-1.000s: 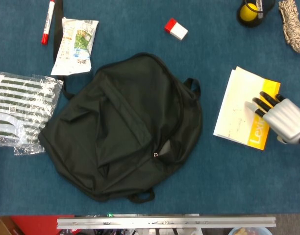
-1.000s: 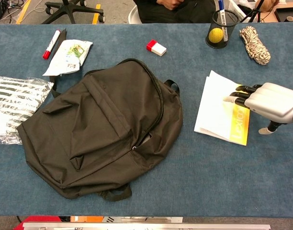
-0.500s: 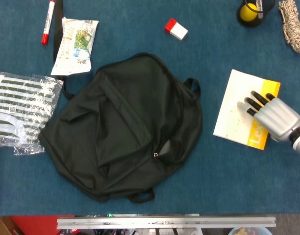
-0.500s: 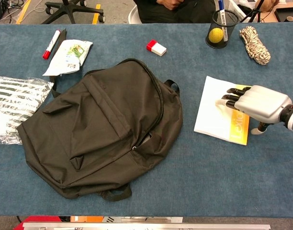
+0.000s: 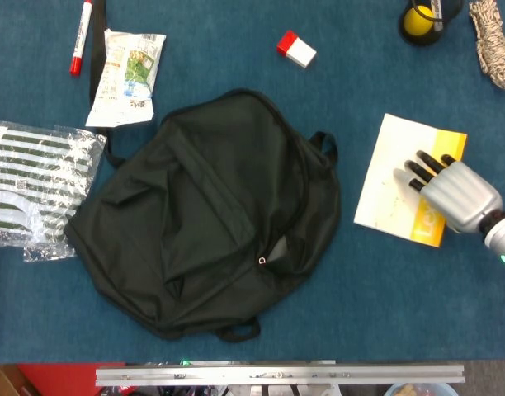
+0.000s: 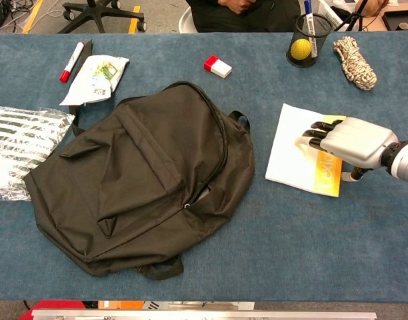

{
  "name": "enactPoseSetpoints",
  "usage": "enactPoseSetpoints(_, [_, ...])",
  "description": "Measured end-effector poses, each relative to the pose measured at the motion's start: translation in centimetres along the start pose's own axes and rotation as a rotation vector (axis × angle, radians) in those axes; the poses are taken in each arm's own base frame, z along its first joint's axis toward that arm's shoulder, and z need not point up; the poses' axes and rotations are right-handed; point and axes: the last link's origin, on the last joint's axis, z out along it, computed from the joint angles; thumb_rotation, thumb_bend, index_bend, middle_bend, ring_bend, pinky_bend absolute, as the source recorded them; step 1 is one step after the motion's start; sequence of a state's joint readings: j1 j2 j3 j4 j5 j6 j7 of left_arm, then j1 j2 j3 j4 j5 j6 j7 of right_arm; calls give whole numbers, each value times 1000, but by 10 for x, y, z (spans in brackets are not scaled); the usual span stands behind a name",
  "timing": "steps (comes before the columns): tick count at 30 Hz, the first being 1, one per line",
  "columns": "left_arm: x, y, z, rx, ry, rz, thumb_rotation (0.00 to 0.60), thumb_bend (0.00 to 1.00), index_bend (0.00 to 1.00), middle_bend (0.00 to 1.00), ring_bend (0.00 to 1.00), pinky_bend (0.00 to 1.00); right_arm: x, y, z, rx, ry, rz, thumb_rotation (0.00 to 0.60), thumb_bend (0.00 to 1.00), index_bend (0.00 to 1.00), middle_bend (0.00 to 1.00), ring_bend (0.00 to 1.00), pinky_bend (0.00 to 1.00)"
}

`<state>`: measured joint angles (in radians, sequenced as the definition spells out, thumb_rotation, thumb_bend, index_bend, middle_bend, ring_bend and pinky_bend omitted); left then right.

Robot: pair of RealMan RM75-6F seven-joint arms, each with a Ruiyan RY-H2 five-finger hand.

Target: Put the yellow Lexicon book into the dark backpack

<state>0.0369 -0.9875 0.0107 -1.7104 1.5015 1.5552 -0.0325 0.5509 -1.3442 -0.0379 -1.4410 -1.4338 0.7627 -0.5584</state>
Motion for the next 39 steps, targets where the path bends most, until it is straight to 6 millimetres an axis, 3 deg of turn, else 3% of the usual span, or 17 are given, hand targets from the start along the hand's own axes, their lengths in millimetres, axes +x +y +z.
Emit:
enactPoseSetpoints(5, [0,0,1,-1,0,0,600,293,247,226,218,242,2,-1,2,2,-1,3,600,327,0,149,64,244])
enactPoseSetpoints(19, [2,-1,-1,-4,4,-8,600,292,247,226,218,242,16,-4,15,-10,86,40,600,557,22,247,146,305])
enactPoseSetpoints(23, [4,-1,-1,-7,7,-11,600,292,247,226,218,242,22,-5,21,-23,136,44,600,564,138,293,181,359])
enactPoseSetpoints(28, [7,-2,-2,-7,12,-13,600,292,247,226,218,242,31,-8,31,-55,217,53,600,500,337,366,260,451])
enactPoseSetpoints(31, [8,-2,-3,-7,16,-12,600,292,247,226,218,242,36,-9,36,-83,269,59,600,445,500,439,344,544])
enactPoseSetpoints(39, [10,-2,0,-22,16,0,600,292,247,224,218,242,46,-3,43,-156,341,62,600,425,669,532,440,616])
